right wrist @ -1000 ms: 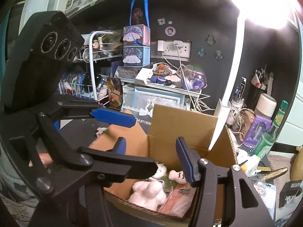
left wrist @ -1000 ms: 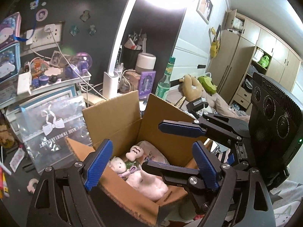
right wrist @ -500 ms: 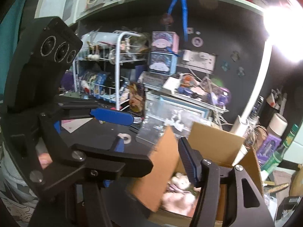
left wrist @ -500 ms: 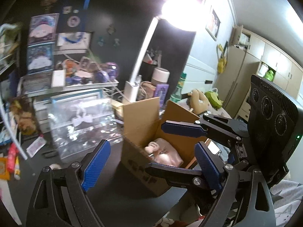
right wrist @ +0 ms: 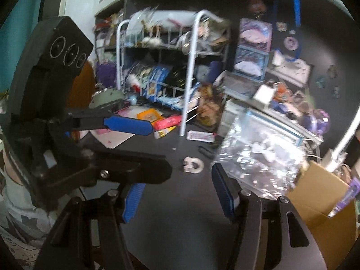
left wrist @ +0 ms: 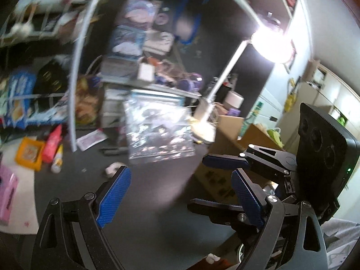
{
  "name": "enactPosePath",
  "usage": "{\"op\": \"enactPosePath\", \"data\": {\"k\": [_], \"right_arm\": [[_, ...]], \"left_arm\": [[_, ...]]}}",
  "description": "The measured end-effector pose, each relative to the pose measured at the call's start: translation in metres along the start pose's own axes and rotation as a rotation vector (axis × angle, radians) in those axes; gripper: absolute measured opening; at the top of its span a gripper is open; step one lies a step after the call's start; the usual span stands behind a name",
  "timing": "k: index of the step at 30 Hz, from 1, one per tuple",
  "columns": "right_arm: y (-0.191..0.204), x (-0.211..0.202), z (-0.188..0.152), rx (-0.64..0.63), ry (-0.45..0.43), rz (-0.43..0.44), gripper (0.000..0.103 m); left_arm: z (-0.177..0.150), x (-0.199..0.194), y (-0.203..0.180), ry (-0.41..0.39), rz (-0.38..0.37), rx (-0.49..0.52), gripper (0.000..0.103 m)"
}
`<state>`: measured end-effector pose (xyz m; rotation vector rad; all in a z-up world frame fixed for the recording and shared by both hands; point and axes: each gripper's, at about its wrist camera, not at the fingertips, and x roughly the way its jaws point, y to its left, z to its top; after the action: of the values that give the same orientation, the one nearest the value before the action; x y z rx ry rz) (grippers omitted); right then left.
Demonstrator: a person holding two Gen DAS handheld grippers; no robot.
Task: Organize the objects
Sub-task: 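Move the right tool to the tape roll in the pink dispenser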
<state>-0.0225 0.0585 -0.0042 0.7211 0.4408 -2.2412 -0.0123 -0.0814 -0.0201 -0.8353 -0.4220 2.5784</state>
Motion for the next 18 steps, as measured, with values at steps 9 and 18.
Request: {"op": "enactPosePath", "data": {"k": [9, 18], "right_arm": [[0.003, 0.083, -0.002, 0.032, 0.132, 0.062, 0.056], [-0.025, 0.153, -0.016, 0.115, 0.237, 0.064, 0.056]], "left_arm": [[-0.018, 0.021, 0.059, 0.066, 0.040, -0.101, 0.090], [-0.026, 0.056, 0.099, 0.147, 0.072, -0.170, 0.090]]}}
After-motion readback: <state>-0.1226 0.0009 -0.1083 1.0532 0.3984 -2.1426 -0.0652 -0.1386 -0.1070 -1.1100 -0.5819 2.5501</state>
